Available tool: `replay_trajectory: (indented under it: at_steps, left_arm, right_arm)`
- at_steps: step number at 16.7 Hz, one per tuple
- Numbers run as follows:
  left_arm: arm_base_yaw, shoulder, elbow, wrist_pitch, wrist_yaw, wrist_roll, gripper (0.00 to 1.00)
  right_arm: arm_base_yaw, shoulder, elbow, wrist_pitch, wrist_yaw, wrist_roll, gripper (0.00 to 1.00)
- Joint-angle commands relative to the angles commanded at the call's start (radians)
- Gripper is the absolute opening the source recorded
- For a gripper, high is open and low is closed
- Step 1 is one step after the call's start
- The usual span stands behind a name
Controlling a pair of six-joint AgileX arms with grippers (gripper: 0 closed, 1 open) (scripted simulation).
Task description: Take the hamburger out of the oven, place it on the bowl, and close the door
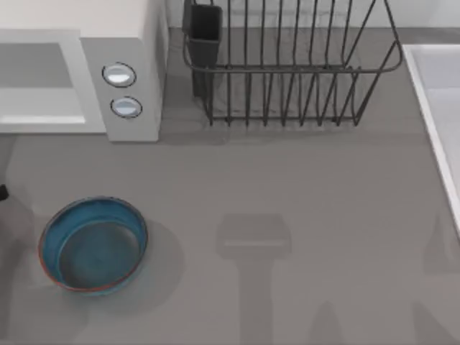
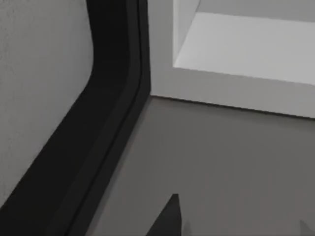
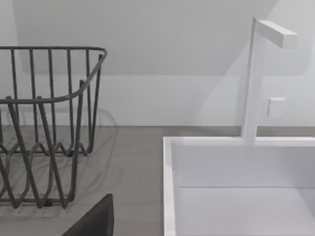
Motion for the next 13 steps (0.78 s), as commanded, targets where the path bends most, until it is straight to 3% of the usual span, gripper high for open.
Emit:
replay_trajectory:
  at_steps: [9,13]
  left_arm:
    - [0.002,-0.433,0.041,-0.490,-0.005,0.000,0.00]
    - [0.002,-0.530,0.052,-0.592,-0.007,0.000,0.00]
  right_arm:
    - [0.000,0.000,0.000,0.000,0.000,0.000,1.00]
    - [0.000,0.000,0.000,0.000,0.000,0.000,1.00]
